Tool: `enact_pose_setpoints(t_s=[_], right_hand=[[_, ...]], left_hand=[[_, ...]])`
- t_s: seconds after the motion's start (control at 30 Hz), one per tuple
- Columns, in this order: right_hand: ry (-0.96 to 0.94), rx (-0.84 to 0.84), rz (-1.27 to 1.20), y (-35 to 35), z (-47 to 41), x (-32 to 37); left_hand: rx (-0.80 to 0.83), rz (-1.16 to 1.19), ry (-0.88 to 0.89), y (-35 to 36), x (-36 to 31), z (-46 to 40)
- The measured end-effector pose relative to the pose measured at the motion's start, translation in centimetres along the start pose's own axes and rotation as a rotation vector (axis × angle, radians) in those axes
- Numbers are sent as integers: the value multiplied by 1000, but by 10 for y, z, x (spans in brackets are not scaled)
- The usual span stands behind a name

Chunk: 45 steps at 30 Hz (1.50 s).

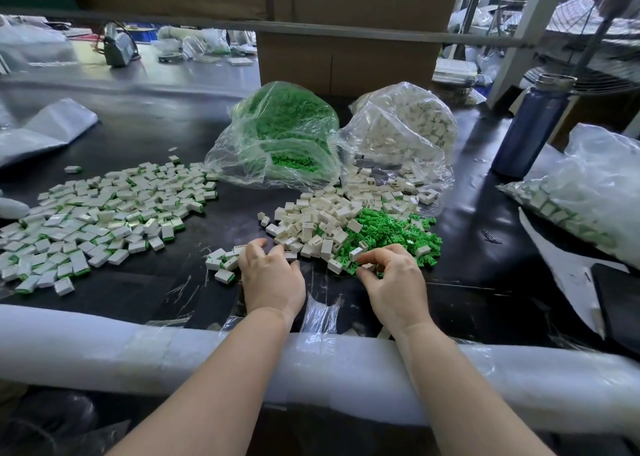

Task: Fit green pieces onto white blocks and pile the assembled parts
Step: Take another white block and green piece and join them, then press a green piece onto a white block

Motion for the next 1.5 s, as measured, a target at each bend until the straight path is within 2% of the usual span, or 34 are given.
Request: enact_pose_setpoints(t_s=[0.23,0.5,0.6,0.77,0.93,1.13,1.3,1.5], right_hand=[[-34,0,269,5,1,4],[-24,-37,350,6,1,4],[-35,-44,368,6,0,5],[-57,-45,425,8,0,9],[-68,-31,444,9,-1,10],[-121,-72,321,4,1,12],[-64,-74,-94,-2,2,8],[-3,27,-472,-1,1,8]], left_hand=[[-22,53,-12,1,3,-1],[-66,-18,24,-4,-3,4],[-69,57,71,-5,-6,6],[44,291,209,-1,-15,7],[262,405,255,8,-20,11],[383,456,239,13,-20,12],[395,493,242,13,-19,13],[421,556,234,14,-18,12]])
Point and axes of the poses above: each hand's wrist, its own z-axis away from the middle knuckle, its own y-axis out of the palm, x = y × z, the point moved 4 cm from there along -z, towards the middle knuckle, and after that the axes turned 11 degrees about z, right-handed, at the moved point
